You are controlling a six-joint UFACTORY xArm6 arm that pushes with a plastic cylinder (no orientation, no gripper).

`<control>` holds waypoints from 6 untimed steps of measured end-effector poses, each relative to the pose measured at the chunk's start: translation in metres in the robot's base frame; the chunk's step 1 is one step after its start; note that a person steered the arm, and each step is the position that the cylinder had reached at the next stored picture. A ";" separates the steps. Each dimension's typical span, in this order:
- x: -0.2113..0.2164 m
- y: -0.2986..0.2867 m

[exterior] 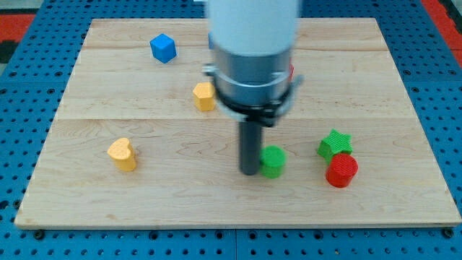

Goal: Move your arm closer to the red star

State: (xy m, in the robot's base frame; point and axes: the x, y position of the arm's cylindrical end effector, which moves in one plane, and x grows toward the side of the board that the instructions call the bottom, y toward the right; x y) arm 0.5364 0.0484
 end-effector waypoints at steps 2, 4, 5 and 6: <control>0.004 0.019; -0.112 0.026; -0.171 0.090; -0.236 0.085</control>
